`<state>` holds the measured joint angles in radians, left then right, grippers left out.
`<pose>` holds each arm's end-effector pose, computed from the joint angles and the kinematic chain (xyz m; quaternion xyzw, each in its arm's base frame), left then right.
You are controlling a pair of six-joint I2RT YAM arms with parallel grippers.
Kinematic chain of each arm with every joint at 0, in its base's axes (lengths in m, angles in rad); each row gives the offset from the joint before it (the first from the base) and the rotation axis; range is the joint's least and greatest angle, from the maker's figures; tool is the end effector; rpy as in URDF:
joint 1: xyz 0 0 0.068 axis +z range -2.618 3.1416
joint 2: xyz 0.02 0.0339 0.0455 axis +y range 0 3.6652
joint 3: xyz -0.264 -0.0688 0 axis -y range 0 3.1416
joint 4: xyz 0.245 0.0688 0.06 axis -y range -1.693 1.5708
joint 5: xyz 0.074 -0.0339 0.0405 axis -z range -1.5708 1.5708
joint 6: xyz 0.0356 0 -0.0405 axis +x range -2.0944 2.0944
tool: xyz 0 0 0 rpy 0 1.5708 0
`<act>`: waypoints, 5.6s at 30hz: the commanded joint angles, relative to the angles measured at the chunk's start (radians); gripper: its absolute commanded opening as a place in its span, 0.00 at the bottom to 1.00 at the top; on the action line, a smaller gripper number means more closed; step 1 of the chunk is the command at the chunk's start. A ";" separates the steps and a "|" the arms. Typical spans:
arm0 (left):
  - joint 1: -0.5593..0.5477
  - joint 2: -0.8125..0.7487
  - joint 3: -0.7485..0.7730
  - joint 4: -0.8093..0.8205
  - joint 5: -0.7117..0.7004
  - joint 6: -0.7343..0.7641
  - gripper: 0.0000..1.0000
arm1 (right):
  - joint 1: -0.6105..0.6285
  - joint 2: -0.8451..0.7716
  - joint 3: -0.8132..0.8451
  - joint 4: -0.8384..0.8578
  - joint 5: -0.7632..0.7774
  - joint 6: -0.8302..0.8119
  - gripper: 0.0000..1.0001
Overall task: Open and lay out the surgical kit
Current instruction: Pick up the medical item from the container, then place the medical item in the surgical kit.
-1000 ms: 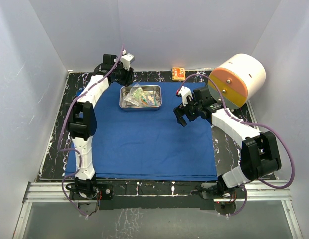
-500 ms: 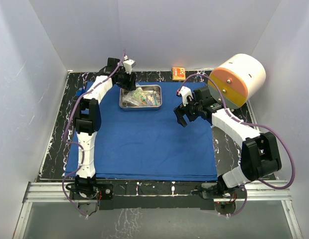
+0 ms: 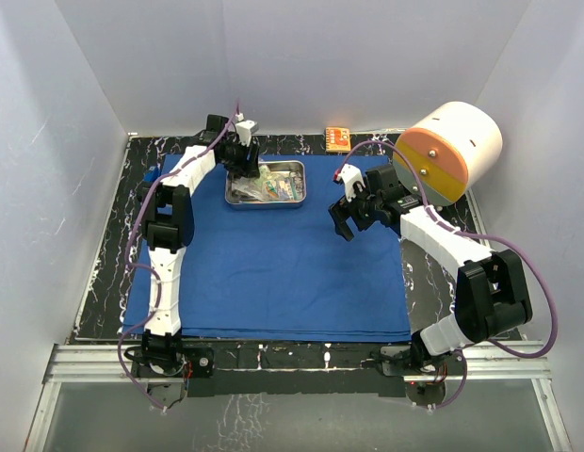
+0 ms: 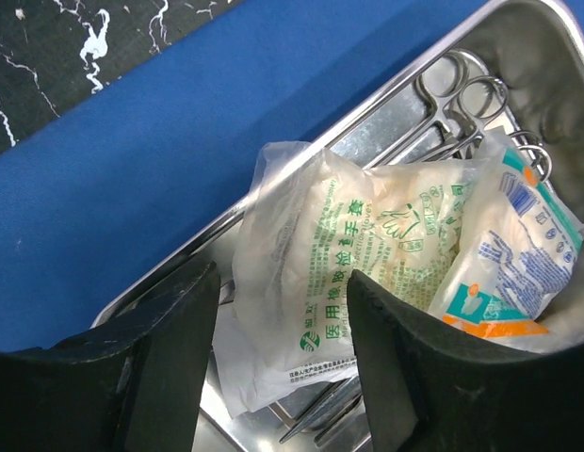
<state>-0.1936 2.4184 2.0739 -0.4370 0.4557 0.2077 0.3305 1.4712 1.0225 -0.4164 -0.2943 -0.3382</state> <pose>0.5308 -0.1200 0.1873 0.2643 0.8639 -0.2059 0.3760 0.2905 0.1106 0.2417 -0.3525 0.8602 0.1363 0.3424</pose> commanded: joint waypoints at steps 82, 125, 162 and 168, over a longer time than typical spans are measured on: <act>0.310 -0.854 -0.788 -0.992 0.051 1.102 0.00 | -0.005 -0.101 0.007 0.032 -0.051 -0.009 0.89; 0.236 -0.888 -0.911 -0.872 -0.021 1.012 0.00 | -0.006 -0.082 0.004 0.030 -0.050 -0.010 0.93; 0.276 -0.589 -0.739 -0.645 -0.096 0.974 0.17 | -0.005 -0.052 0.006 0.025 -0.049 -0.010 0.94; 0.274 -0.654 -0.675 -0.585 -0.030 0.849 0.40 | -0.005 -0.051 0.007 0.024 -0.048 -0.010 0.94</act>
<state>0.0765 1.8545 1.3342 -1.0538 0.3477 1.1400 0.3305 1.4151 1.0187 -0.4183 -0.3389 -0.3412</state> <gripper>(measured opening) 0.351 0.940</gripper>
